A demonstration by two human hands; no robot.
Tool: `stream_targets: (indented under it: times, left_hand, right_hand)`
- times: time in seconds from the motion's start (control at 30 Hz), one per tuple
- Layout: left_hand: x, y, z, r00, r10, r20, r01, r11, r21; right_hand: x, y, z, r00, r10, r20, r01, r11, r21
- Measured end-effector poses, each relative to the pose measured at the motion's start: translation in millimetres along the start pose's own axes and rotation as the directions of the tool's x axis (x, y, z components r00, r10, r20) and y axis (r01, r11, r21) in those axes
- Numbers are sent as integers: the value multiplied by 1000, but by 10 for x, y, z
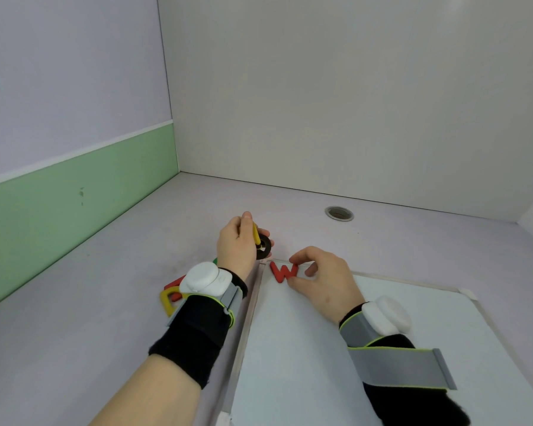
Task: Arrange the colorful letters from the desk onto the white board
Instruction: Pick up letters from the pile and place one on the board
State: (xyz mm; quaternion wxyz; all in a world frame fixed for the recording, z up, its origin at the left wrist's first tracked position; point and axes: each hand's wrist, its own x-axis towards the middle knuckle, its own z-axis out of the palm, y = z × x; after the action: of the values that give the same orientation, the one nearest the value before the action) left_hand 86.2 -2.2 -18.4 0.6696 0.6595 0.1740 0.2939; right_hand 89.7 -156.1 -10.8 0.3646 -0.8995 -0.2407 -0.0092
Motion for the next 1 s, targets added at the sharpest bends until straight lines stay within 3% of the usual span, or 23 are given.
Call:
stream_targets:
  times: [0.8,1.0]
  left_hand:
    - [-41,14,-1,997,7,77,-9,1000,19]
    - [-115,31,91,986,42,158,-50,998,46]
  right_hand:
    - [14,-7,68,999,23,-49,-22,1000,15]
    - [27,-37,12,980,-1,-201,48,971,233]
